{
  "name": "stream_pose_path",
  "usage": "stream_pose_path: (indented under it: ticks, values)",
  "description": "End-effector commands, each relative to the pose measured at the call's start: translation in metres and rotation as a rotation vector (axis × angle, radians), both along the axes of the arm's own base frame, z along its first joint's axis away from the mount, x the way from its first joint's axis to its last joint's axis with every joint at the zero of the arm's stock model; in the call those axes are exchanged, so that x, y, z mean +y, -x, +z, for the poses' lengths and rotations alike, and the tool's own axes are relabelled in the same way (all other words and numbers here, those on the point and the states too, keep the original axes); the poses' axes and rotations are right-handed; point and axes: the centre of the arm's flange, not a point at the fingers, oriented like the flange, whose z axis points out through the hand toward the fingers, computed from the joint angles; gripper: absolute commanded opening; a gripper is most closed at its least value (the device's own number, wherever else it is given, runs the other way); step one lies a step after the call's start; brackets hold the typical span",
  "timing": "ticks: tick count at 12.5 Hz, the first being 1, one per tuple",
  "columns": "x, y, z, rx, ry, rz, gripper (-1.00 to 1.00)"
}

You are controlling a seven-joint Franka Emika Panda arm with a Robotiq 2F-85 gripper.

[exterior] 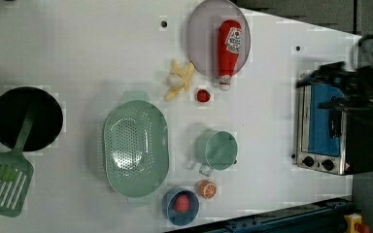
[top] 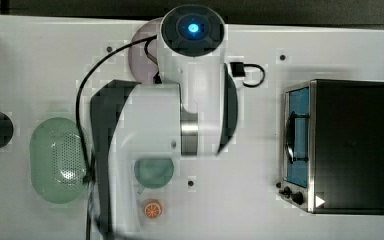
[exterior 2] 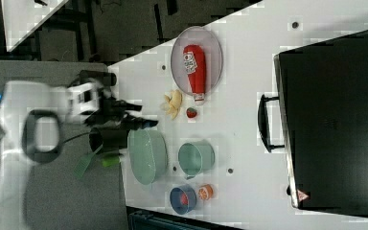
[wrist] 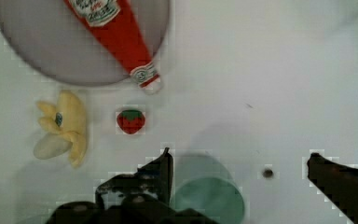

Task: Pick ketchup from plate and place it on table.

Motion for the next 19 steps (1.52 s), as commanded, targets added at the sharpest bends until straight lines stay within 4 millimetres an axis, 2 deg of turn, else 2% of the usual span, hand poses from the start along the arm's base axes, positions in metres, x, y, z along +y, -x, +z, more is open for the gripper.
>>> stream_pose_path:
  ticks: [1,5,7,11,15,19]
  values:
    - [0.016,-0.011,-0.03,-0.013,-0.045,0.253,1.0]
    - [0.029,-0.037,-0.108,-0.056,-0.051,0.418,1.0]
    - [0.039,-0.052,-0.138,-0.104,-0.01,0.479,1.0]
    - [0.05,-0.08,-0.18,-0.206,0.053,0.578,1.0]
    - [0.05,-0.089,-0.227,-0.243,0.047,0.591,1.0]
    - [0.048,-0.092,-0.259,-0.297,0.037,0.586,1.0]
